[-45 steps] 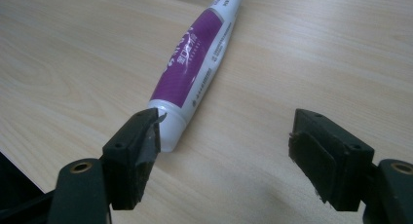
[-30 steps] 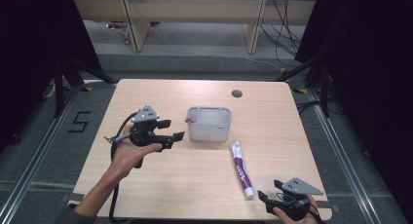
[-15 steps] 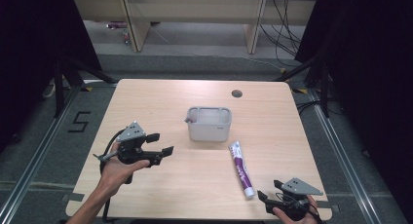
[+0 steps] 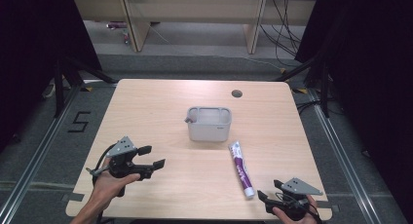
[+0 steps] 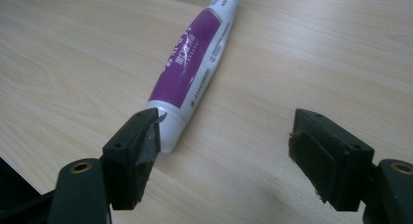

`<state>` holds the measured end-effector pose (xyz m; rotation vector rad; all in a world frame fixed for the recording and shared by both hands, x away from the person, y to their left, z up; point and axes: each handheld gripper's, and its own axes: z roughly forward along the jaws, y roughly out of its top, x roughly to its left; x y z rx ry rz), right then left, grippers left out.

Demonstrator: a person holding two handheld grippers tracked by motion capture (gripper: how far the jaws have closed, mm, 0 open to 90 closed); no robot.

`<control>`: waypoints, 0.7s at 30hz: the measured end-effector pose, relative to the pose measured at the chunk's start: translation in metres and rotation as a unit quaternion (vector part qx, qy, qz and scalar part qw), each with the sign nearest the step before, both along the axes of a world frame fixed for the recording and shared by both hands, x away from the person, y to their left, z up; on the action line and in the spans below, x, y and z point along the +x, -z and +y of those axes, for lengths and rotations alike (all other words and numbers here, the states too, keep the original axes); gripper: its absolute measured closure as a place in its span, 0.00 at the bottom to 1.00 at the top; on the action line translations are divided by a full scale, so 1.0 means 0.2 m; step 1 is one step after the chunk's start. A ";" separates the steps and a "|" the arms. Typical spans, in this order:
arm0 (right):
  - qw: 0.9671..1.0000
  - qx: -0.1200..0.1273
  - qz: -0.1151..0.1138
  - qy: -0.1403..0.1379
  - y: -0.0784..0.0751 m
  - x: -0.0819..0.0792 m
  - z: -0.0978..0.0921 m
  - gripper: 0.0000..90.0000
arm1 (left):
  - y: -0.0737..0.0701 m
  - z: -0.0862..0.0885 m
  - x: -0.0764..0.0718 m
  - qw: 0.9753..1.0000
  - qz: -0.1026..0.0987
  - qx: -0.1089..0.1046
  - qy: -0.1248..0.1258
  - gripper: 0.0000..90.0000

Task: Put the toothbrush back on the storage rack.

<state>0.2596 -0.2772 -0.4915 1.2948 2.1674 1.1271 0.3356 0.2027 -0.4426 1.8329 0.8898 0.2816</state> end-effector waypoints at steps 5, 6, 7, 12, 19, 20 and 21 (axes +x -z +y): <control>1.000 0.014 0.020 0.008 0.00 -0.01 0.02 0.30 | 0.03 0.02 -0.03 1.000 0.000 0.001 -0.002 0.26; 1.000 0.014 0.020 0.008 0.00 -0.01 0.02 0.30 | 0.04 0.03 -0.04 1.000 -0.002 0.005 -0.004 0.25; 1.000 0.014 0.018 0.007 0.00 -0.01 0.01 0.30 | 0.06 0.03 -0.05 1.000 -0.001 0.006 -0.005 0.25; 1.000 0.014 0.021 0.009 0.00 -0.01 0.02 0.30 | 0.10 0.03 -0.08 1.000 0.003 0.010 0.003 0.25; 1.000 0.010 0.016 0.001 -0.01 -0.01 0.01 0.30 | 0.13 0.03 -0.11 1.000 0.001 0.016 0.004 0.20; 1.000 0.007 0.013 -0.001 0.00 -0.01 0.01 0.30 | 0.14 0.03 -0.11 1.000 0.000 0.013 0.007 0.19; 1.000 0.005 0.014 -0.001 0.00 -0.01 0.01 0.30 | 0.14 0.03 -0.11 1.000 0.000 0.015 0.010 0.19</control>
